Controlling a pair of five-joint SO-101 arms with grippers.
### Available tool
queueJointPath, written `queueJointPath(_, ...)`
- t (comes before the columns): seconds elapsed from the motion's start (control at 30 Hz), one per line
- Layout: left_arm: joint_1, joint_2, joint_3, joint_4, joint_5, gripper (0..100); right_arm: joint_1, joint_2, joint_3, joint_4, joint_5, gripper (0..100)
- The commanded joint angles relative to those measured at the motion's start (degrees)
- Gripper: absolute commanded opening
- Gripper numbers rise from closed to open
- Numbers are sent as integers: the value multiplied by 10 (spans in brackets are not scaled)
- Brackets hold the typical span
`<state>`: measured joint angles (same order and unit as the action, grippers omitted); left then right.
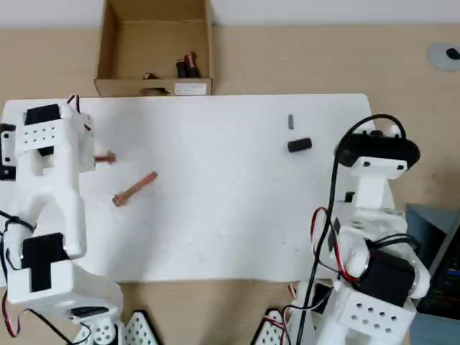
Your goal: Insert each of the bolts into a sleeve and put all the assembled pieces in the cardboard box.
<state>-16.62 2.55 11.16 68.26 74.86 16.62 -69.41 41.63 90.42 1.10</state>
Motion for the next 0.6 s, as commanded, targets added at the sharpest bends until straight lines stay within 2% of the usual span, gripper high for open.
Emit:
queueJointPath(0.0, 5, -9, -2, -2, 1, 216, 7, -7, -1, -13, -5, 10)
queueJointPath(0.33, 5, -13, -7, -1, -13, 240, 5, -7, 0, -13, -5, 10)
queueJointPath(0.43, 4, -17, -7, 0, -83, 240, 5, -7, 0, -13, -3, 10)
queueJointPath(0.57, 6, -64, -21, 47, -200, 240, 5, -7, -1, -13, -3, 10)
